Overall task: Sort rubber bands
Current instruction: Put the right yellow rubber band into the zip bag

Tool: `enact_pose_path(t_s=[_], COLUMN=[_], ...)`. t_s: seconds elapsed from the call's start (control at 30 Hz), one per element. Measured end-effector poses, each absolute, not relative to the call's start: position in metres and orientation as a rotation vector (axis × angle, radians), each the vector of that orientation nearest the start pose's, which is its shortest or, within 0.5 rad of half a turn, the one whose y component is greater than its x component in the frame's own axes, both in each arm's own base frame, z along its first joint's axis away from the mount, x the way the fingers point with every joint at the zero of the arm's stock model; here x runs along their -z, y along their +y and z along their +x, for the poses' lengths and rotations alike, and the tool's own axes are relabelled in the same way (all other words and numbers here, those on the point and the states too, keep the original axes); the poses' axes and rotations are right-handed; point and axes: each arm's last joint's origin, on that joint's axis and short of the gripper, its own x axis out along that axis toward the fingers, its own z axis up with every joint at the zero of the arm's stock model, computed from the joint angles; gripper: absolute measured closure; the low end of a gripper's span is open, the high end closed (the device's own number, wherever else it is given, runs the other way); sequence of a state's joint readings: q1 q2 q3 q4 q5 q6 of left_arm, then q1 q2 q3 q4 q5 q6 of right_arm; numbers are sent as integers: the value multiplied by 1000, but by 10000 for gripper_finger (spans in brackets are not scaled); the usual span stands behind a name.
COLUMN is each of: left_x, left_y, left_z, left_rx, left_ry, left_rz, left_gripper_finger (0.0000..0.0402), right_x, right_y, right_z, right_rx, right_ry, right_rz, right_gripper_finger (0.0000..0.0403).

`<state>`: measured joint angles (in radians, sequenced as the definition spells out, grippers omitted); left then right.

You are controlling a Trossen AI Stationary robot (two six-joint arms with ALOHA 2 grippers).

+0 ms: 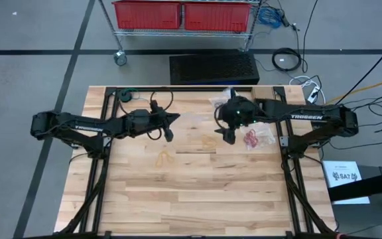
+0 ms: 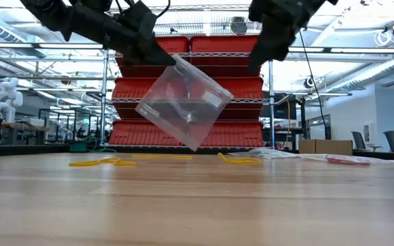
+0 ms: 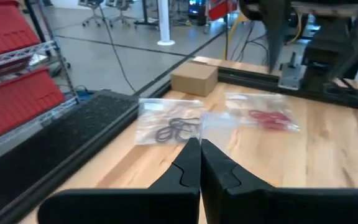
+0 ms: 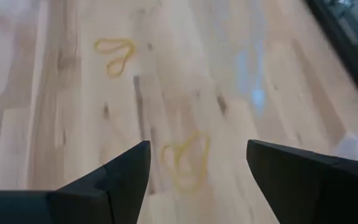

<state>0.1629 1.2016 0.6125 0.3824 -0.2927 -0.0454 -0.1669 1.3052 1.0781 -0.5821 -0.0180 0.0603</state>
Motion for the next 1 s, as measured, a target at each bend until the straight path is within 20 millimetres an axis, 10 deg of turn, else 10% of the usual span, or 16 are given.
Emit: enact_pose_path(t_s=[0.5,1.0], left_x=[-246,-245], left_y=[58,58], left_z=[245,245], left_rx=[-475,-464], left_ry=[208,214], left_rz=[-32,-36], left_gripper_finger=[401,402], right_x=[-155,-101], right_y=[-36,-41], right_z=[275,299], right_rx=[185,243], right_ry=[871,893], right_rz=[172,141], right_gripper_finger=[144,144])
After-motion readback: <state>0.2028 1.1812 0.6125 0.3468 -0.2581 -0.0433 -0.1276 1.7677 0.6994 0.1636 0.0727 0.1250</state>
